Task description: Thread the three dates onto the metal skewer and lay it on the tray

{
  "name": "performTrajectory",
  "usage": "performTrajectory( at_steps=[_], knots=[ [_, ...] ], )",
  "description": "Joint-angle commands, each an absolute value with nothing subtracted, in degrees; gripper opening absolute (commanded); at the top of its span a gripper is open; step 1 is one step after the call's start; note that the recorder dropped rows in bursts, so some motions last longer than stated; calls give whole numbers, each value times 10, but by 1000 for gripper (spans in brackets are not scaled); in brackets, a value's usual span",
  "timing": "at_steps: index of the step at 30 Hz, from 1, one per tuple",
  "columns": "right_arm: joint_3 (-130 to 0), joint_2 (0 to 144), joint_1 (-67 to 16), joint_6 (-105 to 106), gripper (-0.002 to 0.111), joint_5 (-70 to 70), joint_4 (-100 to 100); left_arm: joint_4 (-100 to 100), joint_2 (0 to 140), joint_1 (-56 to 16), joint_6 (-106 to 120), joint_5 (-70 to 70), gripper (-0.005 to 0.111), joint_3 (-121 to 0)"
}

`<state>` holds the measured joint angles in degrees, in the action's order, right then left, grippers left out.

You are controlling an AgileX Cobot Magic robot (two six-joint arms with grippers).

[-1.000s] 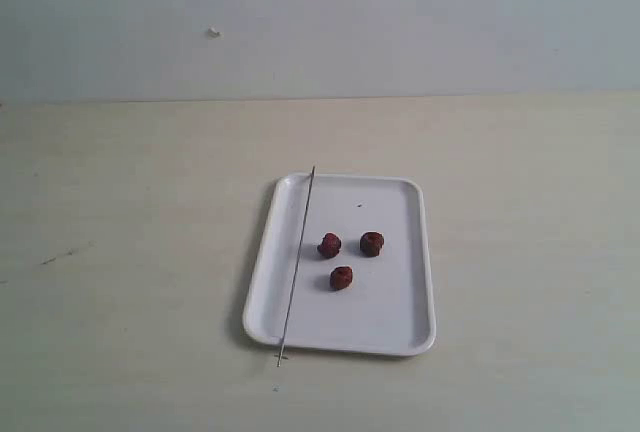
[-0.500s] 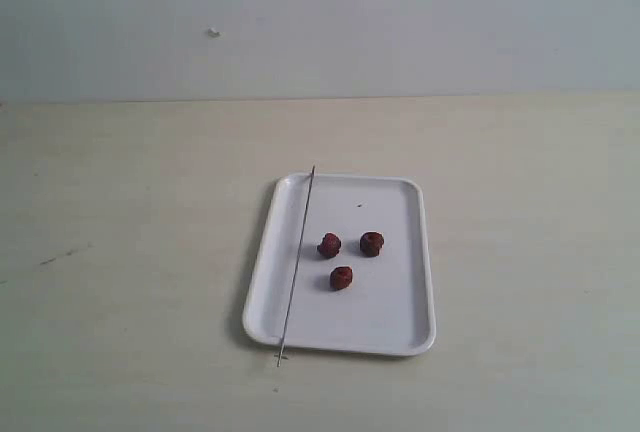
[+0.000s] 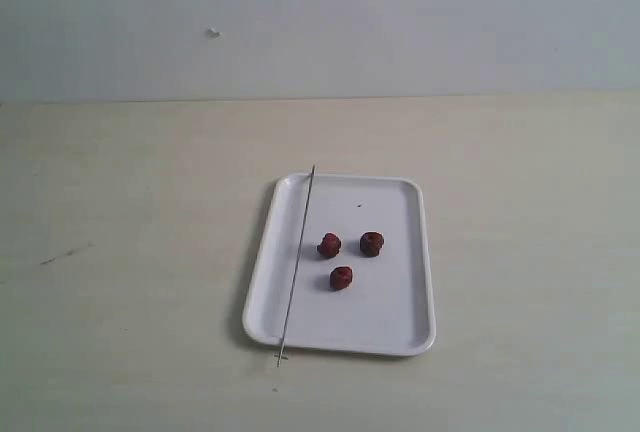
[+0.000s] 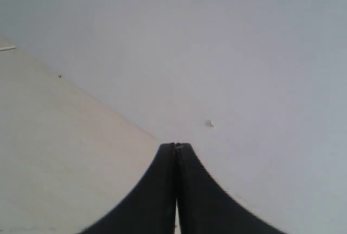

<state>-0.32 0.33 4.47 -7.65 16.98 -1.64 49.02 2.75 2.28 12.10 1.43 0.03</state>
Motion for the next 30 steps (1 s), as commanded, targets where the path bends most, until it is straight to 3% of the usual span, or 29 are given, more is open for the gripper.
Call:
performTrajectory(
  at_steps=[1, 6, 13, 18, 26, 30],
  knots=[
    [0, 0, 47, -77, 0, 166, -17, 532, 24, 24, 106, 96, 0, 0],
    [0, 0, 47, -77, 0, 166, -17, 518, 24, 24, -26, 168, 0, -8],
    [0, 0, 47, -77, 0, 166, -17, 261, 81, 24, -172, 170, 0, -170],
    [0, 0, 47, -77, 0, 166, -17, 187, 210, 24, -178, 4, 0, -313],
    [0, 0, 47, -77, 0, 166, -17, 187, 478, 23, -14, -411, 0, -506],
    [0, 0, 47, -77, 0, 166, -17, 197, 592, 2, 25, -511, 0, -554]
  ],
)
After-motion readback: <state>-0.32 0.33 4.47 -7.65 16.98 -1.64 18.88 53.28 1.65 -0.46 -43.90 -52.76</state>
